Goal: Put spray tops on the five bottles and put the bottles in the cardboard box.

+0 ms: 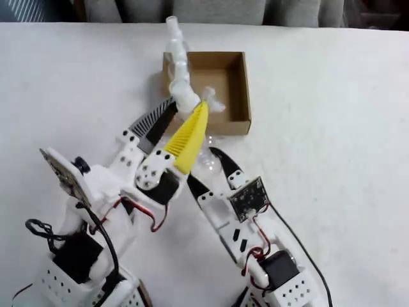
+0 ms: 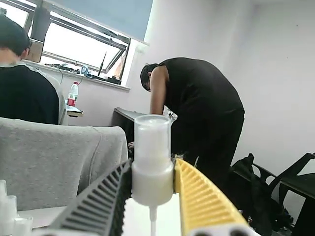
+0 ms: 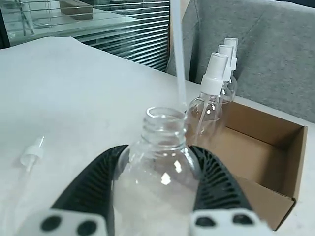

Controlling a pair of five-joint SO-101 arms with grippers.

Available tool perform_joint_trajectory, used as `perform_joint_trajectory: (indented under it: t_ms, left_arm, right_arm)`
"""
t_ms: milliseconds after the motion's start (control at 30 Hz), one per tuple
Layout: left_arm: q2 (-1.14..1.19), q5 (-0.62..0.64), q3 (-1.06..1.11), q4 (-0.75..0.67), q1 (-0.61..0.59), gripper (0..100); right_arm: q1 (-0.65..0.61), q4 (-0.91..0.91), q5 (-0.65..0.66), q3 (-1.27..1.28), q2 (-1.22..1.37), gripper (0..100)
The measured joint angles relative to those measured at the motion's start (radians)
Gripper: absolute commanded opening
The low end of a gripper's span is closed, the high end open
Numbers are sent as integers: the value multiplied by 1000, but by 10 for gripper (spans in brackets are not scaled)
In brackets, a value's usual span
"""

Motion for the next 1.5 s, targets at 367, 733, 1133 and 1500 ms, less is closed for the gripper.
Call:
perform_joint_trajectory:
  t_ms: [367, 733, 1133, 1500]
  left_arm:
    - [0, 9, 0, 44, 0, 24]
    - [0, 9, 0, 118, 0, 24]
    - [0, 12, 0, 160, 0, 24]
    - [0, 109, -68, 11, -103, 24]
  right_arm:
    - [0, 0, 0, 0, 0, 16]
    - [-2, 0, 5, 0, 0, 16]
    - [2, 0, 5, 0, 0, 16]
    - [0, 23, 5, 0, 0, 16]
